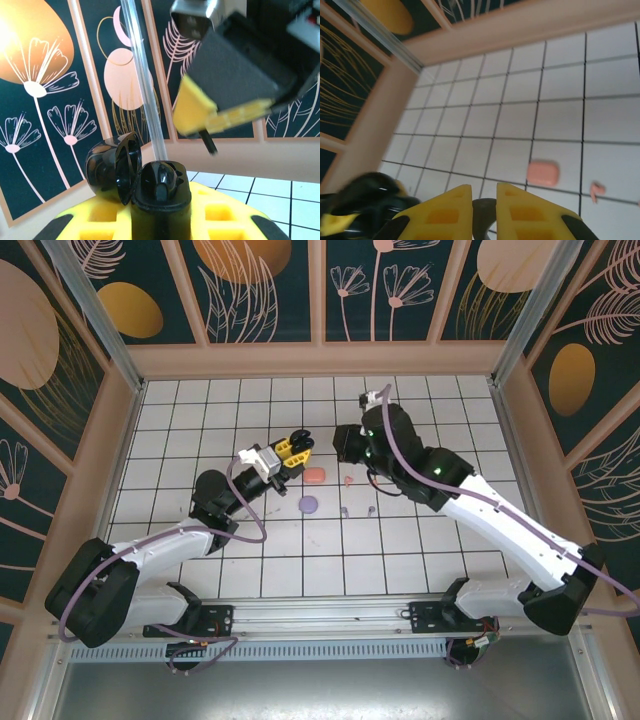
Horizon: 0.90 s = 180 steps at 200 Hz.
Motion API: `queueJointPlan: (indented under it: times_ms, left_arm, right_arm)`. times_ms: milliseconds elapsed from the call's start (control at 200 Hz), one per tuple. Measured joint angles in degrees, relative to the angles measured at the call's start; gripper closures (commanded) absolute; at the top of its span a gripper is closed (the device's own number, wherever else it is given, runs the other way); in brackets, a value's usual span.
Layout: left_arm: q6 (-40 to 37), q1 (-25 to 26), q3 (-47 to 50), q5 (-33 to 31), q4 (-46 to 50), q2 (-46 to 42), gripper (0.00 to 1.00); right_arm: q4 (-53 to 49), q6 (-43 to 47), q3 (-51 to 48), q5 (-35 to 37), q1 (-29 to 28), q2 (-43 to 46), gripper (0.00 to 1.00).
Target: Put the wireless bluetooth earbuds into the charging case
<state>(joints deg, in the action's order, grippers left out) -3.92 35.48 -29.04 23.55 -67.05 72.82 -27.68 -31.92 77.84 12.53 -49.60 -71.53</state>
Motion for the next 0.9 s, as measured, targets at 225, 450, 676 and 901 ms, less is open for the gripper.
queueJointPlan:
  times_ms: [225, 450, 676, 901]
  left_arm:
    - [0.1, 0.0, -1.5, 0.5, 0.0, 1.2, 1.0]
    - [0.7, 0.0, -2.6, 0.7, 0.0, 2.4, 1.0]
    - [1.2, 0.0, -2.7, 0.7, 0.0, 2.7, 1.0]
    - [1.2, 0.0, -2.7, 0.7, 0.0, 2.7, 1.0]
  right_arm:
    - [4.8, 5.1, 1.6, -1.3, -0.9, 0.6, 0.85]
    - [11.3, 9.2, 0.6, -2.1, -4.8, 0.7, 0.84]
    - [18.0, 10.7, -4.5, -1.3, -7.2, 1.7, 0.84]
    - [22.0, 10.6, -8.2, 1.4, -8.2, 2.0, 0.85]
